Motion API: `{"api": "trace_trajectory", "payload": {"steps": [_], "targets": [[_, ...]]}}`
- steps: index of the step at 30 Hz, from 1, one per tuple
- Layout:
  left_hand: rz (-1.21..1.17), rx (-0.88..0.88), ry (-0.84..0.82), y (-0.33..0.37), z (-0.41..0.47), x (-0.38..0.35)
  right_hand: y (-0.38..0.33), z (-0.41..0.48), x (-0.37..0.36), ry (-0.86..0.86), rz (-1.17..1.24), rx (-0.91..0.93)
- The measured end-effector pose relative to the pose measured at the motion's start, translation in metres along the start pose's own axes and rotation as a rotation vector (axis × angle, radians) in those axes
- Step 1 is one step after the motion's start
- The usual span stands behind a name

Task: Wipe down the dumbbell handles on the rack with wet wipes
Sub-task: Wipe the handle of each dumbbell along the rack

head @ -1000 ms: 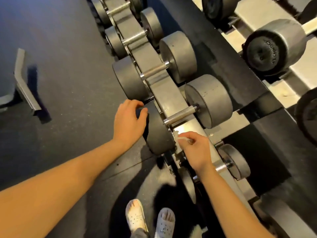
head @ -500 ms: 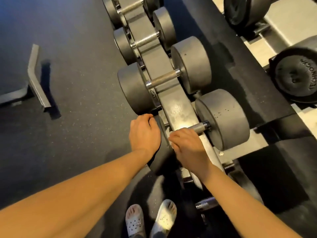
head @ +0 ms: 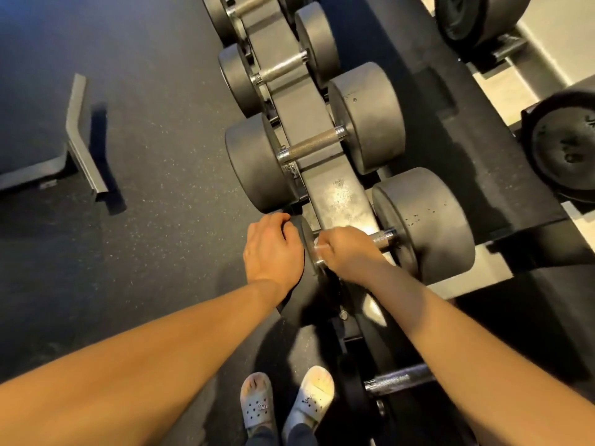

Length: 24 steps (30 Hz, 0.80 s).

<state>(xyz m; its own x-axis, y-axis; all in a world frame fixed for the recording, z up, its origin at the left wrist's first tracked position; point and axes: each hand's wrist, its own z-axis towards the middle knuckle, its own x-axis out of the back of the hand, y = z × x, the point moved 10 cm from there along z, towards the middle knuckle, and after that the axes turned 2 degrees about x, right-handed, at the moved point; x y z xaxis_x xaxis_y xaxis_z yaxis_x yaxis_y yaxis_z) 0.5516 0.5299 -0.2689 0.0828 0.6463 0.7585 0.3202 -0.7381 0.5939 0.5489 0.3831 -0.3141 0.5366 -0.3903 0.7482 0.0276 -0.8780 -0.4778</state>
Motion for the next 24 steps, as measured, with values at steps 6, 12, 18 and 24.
{"api": "trace_trajectory", "payload": {"steps": [6,12,18,24], "targets": [[0.008,0.01,-0.004,0.0,-0.002,0.0,-0.017,-0.059,-0.009,0.266,-0.211,0.408],[0.036,0.012,-0.007,0.001,-0.001,-0.001,-0.011,-0.015,0.002,-0.04,-0.073,0.216],[0.053,0.015,-0.01,0.001,-0.001,-0.001,-0.001,0.025,-0.008,-0.177,0.113,0.032],[0.078,0.005,-0.005,0.004,-0.001,0.0,-0.011,0.0,0.003,0.303,-0.044,0.073]]}}
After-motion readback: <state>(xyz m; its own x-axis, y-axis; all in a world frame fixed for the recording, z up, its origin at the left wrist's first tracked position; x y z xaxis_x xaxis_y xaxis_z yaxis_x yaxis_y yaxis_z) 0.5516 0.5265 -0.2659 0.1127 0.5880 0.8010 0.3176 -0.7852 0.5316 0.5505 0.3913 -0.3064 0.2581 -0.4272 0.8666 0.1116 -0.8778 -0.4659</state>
